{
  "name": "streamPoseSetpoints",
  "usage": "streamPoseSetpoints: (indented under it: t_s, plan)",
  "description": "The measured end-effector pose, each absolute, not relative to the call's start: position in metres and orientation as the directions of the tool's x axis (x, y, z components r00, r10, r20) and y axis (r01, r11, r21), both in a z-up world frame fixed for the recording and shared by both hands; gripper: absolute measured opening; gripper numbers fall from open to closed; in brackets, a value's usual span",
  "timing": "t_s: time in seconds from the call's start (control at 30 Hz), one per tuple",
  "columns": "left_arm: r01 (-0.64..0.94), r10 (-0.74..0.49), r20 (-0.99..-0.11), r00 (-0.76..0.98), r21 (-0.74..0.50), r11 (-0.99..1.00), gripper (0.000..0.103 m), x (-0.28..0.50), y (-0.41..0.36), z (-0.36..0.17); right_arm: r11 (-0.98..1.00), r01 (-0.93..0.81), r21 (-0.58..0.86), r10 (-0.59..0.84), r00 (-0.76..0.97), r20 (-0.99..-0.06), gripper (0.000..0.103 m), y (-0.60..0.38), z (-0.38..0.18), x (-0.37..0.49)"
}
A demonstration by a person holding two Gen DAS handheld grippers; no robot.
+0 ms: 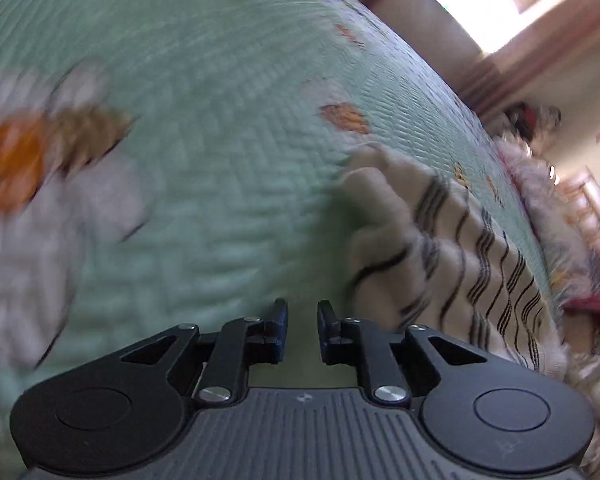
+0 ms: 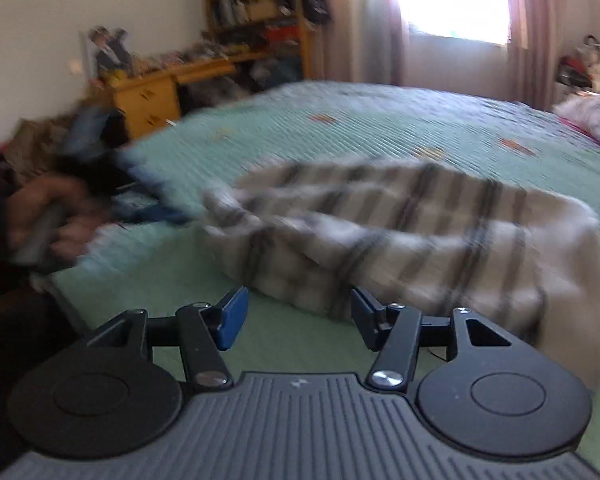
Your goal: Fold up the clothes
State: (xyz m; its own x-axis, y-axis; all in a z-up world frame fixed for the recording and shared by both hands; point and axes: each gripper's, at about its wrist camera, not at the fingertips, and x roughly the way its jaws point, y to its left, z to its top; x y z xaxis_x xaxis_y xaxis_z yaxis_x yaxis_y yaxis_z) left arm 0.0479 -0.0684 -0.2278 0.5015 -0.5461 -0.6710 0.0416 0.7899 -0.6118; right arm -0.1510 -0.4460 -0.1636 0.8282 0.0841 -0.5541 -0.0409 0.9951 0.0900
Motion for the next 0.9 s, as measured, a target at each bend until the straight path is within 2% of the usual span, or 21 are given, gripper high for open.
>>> streamPoseSetpoints:
  t_s: [0.03,0.1,0.13,0.17,0.23,0.33,0.53,0.7,0.73,0.77,0.83,0.87,0.9]
  plan:
    - [0.046,-0.562,-0.656,0.504,-0.63,0.776,0.016,0.043,-0.064,-0.229,0.996,0.017,0.089,0.035,0.83,-0.556,0.06,-0.462,-0.166,-0.156]
    - [0.074,-0.585,-0.637,0.502,-0.642,0.763,0.022,0.034,-0.063,-0.226,0.981,0.161,0.11,-0.077,0.838,-0.54,0.069,-0.492,-0.163,-0.162]
    - [0.1,-0.6,-0.631,0.492,-0.644,0.759,0.028,0.03,-0.068,-0.224,0.961,0.244,0.132,-0.139,0.835,-0.532,0.078,-0.511,-0.163,-0.161]
    - [0.128,-0.621,-0.623,0.475,-0.65,0.749,0.032,0.027,-0.074,-0.222,0.931,0.327,0.16,-0.197,0.823,-0.534,0.081,-0.53,-0.164,-0.162]
    - [0.19,-0.667,-0.605,0.433,-0.663,0.724,0.033,0.021,-0.089,-0.221,0.86,0.463,0.215,-0.275,0.775,-0.569,0.081,-0.561,-0.174,-0.159]
    - [0.25,-0.698,-0.605,0.383,-0.66,0.709,0.043,0.017,-0.123,-0.217,0.812,0.531,0.243,-0.32,0.752,-0.576,0.081,-0.587,-0.19,-0.174]
    - [0.108,-0.714,-0.62,0.325,-0.726,0.68,0.049,0.044,-0.164,-0.238,0.893,0.449,-0.021,-0.391,0.753,-0.529,0.081,-0.553,-0.213,-0.158]
    - [0.014,-0.726,-0.608,0.32,-0.763,0.646,0.048,0.063,-0.179,-0.247,0.87,0.435,-0.232,-0.489,0.704,-0.515,0.079,-0.54,-0.235,-0.129]
    - [0.008,-0.728,-0.605,0.323,-0.768,0.641,0.046,0.065,-0.181,-0.248,0.866,0.443,-0.232,-0.495,0.694,-0.523,0.074,-0.542,-0.236,-0.127]
    - [0.003,-0.73,-0.6,0.328,-0.772,0.635,0.033,0.067,-0.182,-0.249,0.865,0.452,-0.216,-0.493,0.688,-0.533,0.054,-0.547,-0.234,-0.126]
    - [-0.003,-0.73,-0.592,0.342,-0.777,0.629,0.014,0.069,-0.183,-0.253,0.861,0.477,-0.176,-0.489,0.683,-0.543,0.025,-0.555,-0.231,-0.127]
    - [-0.003,-0.727,-0.588,0.355,-0.779,0.628,0.011,0.069,-0.182,-0.255,0.858,0.492,-0.147,-0.487,0.687,-0.54,0.013,-0.56,-0.23,-0.13]
    - [-0.003,-0.723,-0.582,0.371,-0.78,0.626,0.01,0.068,-0.181,-0.257,0.855,0.502,-0.13,-0.488,0.693,-0.531,0.011,-0.564,-0.228,-0.134]
